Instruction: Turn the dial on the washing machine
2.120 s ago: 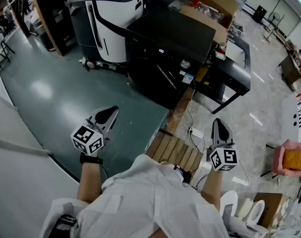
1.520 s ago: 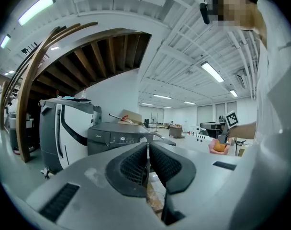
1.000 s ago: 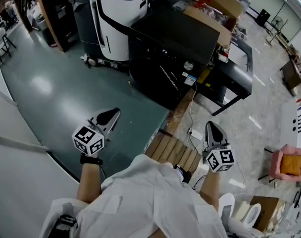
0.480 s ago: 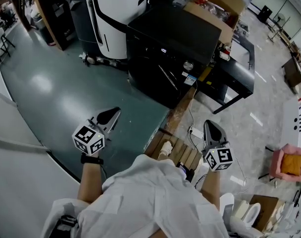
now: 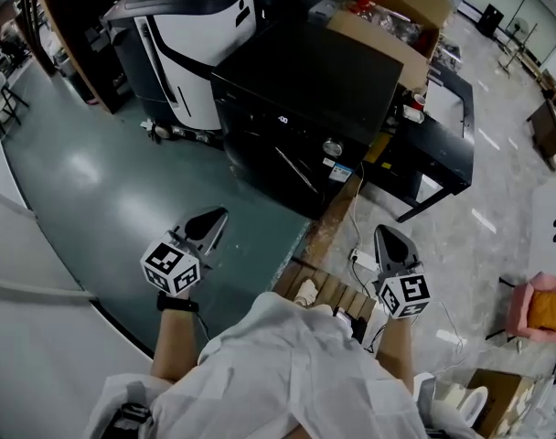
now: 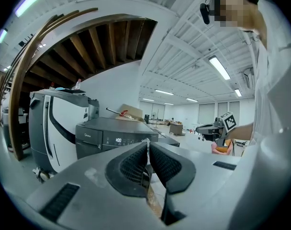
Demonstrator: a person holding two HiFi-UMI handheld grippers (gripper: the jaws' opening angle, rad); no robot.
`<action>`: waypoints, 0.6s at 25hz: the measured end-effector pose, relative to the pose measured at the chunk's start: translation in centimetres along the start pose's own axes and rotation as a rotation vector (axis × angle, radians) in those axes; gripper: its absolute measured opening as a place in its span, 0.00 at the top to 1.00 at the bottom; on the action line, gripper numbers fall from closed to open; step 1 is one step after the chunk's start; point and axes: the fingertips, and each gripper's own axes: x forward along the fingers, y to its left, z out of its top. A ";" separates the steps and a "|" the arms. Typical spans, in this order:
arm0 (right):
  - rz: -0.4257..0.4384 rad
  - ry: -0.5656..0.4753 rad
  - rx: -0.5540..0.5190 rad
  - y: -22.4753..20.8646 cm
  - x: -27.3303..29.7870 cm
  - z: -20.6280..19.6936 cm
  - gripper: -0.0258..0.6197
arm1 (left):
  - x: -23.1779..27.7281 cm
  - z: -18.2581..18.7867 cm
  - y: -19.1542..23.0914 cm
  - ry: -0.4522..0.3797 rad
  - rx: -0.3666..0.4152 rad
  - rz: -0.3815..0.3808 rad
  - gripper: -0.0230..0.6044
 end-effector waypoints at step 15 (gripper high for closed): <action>0.148 -0.016 -0.009 -8.3 7.6 0.4 0.96 | 12.3 2.7 -2.4 0.017 0.032 0.009 0.94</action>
